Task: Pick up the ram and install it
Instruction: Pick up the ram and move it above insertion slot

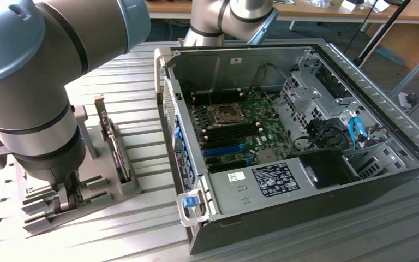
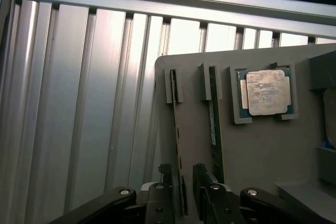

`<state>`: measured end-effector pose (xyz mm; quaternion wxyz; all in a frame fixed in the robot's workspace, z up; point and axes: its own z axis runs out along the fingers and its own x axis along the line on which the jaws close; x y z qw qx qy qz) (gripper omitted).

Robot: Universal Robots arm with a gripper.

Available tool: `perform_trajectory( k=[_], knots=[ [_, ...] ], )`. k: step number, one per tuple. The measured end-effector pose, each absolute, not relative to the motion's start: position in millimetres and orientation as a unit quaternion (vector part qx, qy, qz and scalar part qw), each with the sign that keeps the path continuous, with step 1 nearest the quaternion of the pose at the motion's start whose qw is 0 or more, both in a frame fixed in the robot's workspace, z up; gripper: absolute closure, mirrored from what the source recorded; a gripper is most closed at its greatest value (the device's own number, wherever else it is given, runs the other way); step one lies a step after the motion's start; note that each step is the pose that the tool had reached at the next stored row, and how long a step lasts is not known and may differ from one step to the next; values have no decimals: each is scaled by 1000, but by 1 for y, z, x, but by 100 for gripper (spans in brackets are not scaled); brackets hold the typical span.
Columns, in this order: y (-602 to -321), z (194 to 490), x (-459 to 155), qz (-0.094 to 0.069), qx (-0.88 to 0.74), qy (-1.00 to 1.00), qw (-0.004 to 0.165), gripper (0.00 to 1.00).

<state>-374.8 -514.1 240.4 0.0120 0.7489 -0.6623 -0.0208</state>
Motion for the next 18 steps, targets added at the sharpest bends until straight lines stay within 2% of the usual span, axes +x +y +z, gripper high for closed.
perform_trajectory(
  k=[18],
  knots=[
    [-514,240,-375,-21,759,-651,12,70]
  ],
)
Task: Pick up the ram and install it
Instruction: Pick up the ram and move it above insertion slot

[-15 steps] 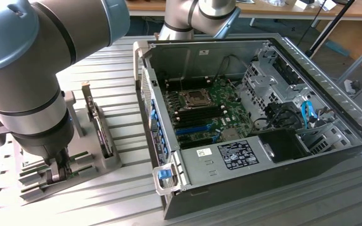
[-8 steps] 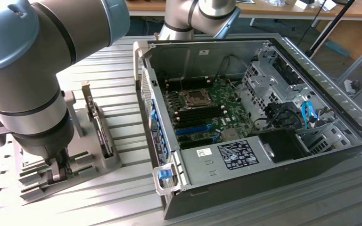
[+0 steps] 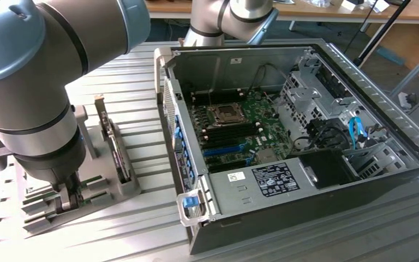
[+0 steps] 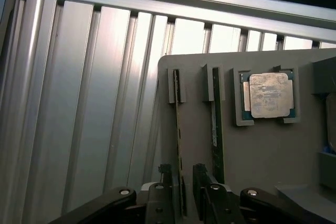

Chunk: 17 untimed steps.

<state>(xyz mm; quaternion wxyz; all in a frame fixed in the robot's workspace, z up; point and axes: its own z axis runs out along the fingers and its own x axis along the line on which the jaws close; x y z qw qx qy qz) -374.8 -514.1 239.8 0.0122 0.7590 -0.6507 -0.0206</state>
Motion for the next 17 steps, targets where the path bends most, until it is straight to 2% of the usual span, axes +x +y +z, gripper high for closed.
perform_trajectory(
  k=[17],
  knots=[
    [-514,232,-375,-21,759,-651,12,70]
  ],
)
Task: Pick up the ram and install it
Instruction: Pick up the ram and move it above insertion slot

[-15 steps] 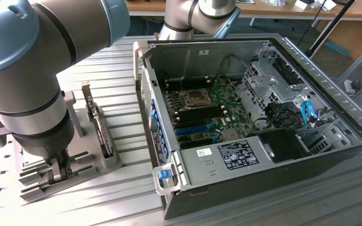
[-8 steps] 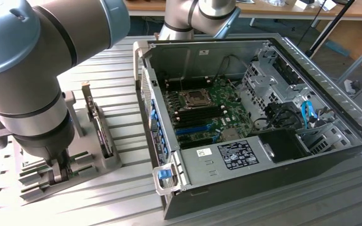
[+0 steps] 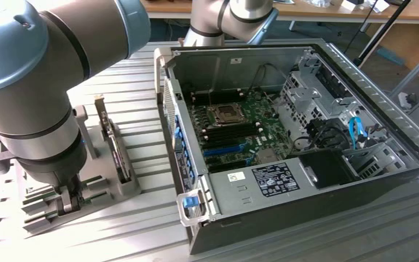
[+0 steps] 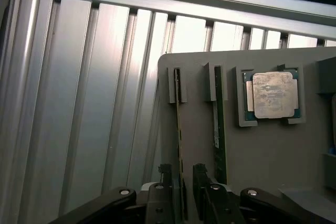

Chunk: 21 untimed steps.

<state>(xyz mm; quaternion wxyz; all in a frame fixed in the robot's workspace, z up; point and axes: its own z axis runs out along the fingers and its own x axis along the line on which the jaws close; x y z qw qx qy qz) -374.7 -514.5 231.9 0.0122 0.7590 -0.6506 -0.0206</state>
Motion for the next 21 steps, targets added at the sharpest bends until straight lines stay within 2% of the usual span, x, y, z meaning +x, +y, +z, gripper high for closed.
perform_trajectory(
  k=[21],
  knots=[
    [-515,227,-375,-20,765,-643,12,70]
  ],
)
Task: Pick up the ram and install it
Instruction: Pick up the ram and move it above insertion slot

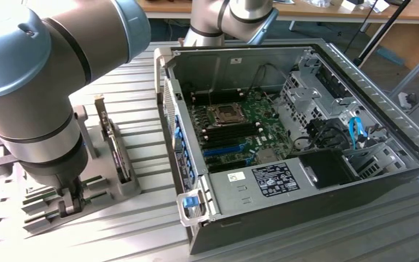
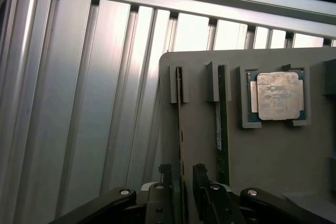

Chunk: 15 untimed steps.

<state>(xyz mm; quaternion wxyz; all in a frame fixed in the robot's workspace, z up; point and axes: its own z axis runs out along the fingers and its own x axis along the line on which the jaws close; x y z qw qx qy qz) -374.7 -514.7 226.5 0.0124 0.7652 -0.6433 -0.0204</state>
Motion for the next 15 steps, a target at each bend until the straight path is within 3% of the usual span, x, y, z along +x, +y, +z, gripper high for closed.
perform_trajectory(
  k=[15],
  knots=[
    [-515,223,-375,-20,773,-635,13,70]
  ],
)
